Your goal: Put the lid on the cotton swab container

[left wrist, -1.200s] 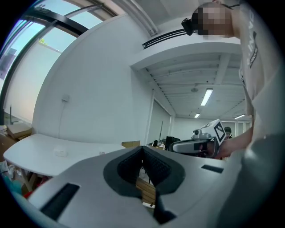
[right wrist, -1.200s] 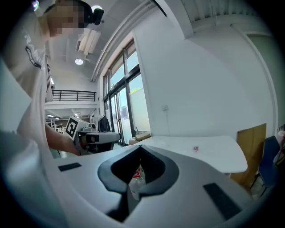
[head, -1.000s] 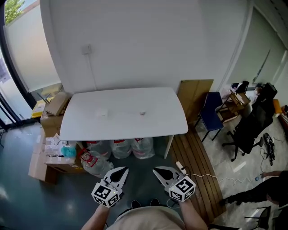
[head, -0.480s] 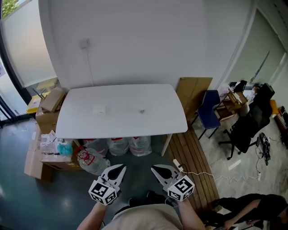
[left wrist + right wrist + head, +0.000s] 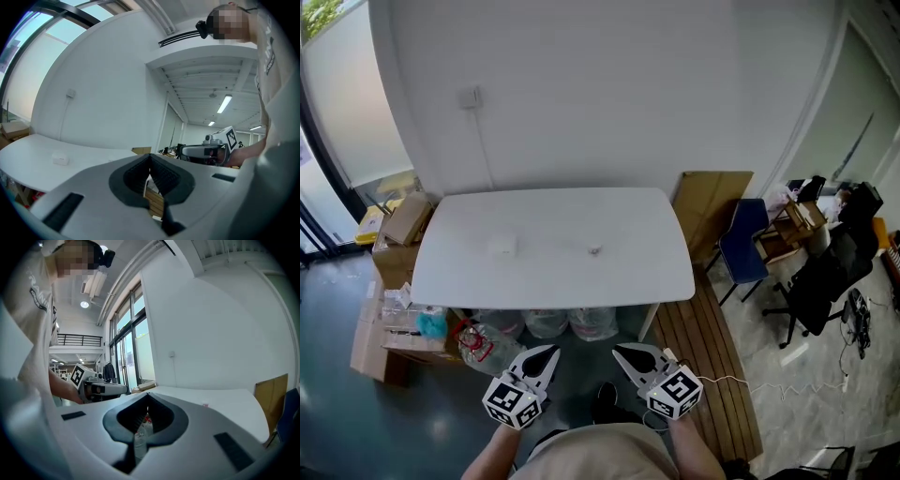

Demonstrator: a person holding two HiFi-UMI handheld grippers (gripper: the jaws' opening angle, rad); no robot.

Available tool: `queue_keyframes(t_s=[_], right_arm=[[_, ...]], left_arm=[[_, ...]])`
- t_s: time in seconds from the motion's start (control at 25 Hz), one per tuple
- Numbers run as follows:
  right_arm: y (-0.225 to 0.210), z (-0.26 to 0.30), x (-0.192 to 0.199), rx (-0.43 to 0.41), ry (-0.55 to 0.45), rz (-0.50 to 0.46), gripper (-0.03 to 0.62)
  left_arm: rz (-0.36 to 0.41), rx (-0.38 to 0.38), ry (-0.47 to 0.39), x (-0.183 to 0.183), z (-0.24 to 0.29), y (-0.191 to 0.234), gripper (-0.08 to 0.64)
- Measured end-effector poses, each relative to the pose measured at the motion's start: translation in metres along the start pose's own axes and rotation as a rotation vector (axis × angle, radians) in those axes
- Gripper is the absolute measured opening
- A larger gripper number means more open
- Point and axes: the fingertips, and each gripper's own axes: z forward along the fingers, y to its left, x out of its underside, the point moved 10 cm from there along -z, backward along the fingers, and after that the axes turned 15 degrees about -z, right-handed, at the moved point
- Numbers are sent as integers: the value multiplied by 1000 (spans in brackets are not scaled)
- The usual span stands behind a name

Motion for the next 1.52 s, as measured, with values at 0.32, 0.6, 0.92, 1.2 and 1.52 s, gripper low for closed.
queue_keyframes(t_s=[0.32, 0.6, 0.92, 1.2, 1.52], right_arm=[[-75, 17, 5, -52, -22, 1, 15], [-117, 28, 26, -124, 7, 24, 15], [-135, 39, 33, -156, 8, 55, 15], [-150, 56, 37, -127, 11, 78, 15], [-185, 96, 26, -81, 22, 51, 15]], left_arm=[[-11, -46, -33, -21, 66, 15, 12], [-36, -84, -21, -23, 108, 20, 14], [-37, -114, 30, -24, 127, 30, 12], [-1, -68, 44, -34, 152, 47, 13], [-14, 16, 56, -62, 192, 91, 13]])
